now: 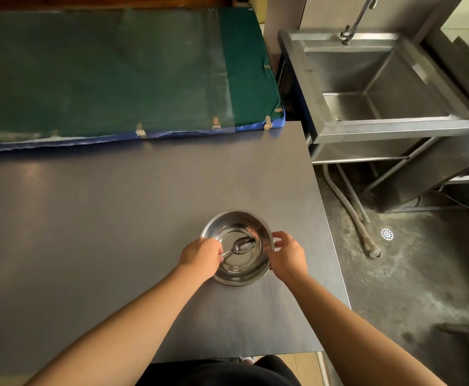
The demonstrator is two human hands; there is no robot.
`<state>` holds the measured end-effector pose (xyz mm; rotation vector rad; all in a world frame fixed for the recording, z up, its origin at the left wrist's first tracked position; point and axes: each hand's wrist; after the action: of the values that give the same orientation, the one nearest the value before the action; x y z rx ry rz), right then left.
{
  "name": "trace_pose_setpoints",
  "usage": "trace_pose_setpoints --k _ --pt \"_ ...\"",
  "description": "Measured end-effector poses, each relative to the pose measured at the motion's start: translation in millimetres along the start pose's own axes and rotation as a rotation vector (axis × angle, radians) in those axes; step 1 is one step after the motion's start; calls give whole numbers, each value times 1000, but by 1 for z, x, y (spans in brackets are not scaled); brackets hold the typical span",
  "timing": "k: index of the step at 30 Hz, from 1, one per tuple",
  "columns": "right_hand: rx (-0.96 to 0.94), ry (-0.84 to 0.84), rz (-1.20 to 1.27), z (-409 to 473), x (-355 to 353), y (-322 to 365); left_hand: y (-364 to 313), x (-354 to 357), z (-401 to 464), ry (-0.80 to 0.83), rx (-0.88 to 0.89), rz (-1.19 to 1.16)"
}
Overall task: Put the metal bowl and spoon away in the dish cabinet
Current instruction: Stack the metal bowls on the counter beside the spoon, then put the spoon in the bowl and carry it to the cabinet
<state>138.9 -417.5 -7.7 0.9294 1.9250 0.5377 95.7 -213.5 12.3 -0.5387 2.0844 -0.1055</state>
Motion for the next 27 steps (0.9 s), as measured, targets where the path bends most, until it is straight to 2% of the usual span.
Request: trace_pose_setpoints --k 4,8,12,14,20,27 --pt "17 20 -10 0 -1 -1 1 1 2 -57 26 41" --pt "20 38 -26 1 -3 -2 4 -1 4 -85 73 -13" --pt "7 39 -55 0 -3 -2 11 -8 5 -245 93 -54" --pt "19 46 -55 0 -4 -4 14 -12 7 -274 62 -65" --pt "79 91 -21 2 -8 -10 19 -17 18 -215 -46 -208" --pt "176 108 140 -8 -8 -5 23 -18 25 -149 -116 -427"
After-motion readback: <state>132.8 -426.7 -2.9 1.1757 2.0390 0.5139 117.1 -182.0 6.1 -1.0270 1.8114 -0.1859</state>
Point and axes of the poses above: each hand's wrist, its own z-axis towards the middle knuckle, its own x-axis out of the palm, y = z × x, and after that the axes turned 4 degrees about y, right-handed
